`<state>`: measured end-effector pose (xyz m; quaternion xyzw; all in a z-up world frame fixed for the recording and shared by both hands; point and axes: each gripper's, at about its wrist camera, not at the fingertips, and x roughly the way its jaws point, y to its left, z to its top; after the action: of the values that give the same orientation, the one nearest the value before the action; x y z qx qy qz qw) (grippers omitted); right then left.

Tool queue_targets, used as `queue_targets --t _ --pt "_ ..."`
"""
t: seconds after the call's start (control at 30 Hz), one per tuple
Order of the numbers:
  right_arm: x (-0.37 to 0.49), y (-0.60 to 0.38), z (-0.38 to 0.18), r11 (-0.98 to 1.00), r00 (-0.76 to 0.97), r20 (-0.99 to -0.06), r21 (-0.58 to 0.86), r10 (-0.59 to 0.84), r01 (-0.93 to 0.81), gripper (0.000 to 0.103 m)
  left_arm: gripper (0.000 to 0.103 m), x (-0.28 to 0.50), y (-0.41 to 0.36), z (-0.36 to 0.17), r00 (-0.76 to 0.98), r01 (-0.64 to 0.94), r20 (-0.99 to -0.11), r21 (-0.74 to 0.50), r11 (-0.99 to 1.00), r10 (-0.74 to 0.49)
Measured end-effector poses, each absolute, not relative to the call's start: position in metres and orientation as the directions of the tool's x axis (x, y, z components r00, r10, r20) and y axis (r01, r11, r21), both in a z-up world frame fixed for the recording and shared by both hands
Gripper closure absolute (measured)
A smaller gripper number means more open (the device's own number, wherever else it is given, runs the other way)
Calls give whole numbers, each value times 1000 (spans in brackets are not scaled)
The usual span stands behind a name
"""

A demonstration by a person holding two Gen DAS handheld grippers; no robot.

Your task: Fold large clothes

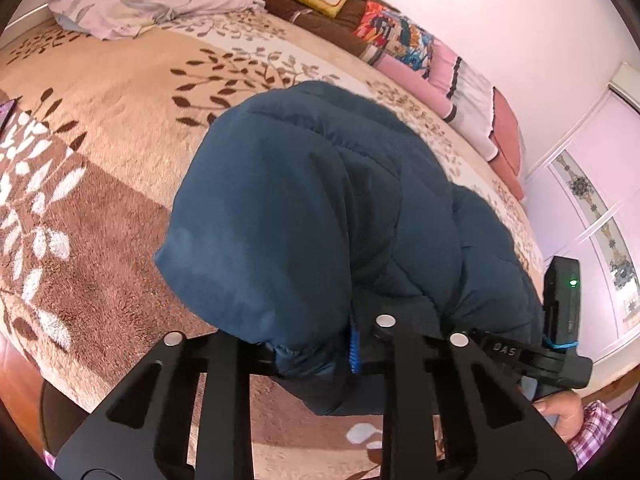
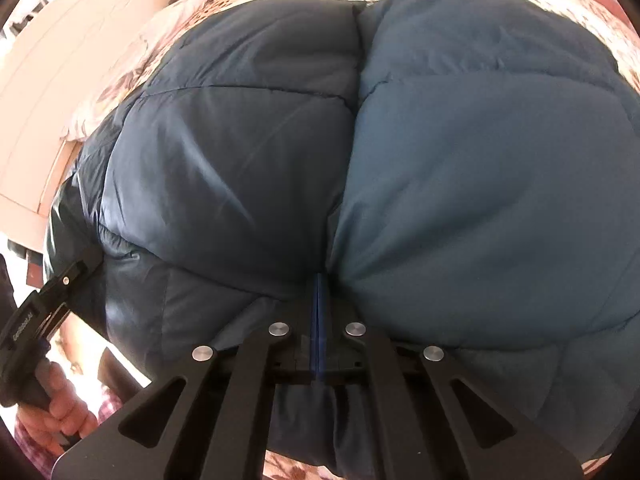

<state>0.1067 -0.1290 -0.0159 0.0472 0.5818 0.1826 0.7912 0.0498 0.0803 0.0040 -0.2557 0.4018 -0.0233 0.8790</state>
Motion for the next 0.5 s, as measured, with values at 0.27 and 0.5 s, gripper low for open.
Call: queue_targets --t 0.27,0.5 --pt "94 -142 10 917 277 -877 348 392 -196 102 84 47 80 15 680 -156 -697 -438 885 -226" --pt "32 -156 16 909 265 -885 309 383 -280 102 84 45 77 21 683 -150 -697 -424 893 -216"
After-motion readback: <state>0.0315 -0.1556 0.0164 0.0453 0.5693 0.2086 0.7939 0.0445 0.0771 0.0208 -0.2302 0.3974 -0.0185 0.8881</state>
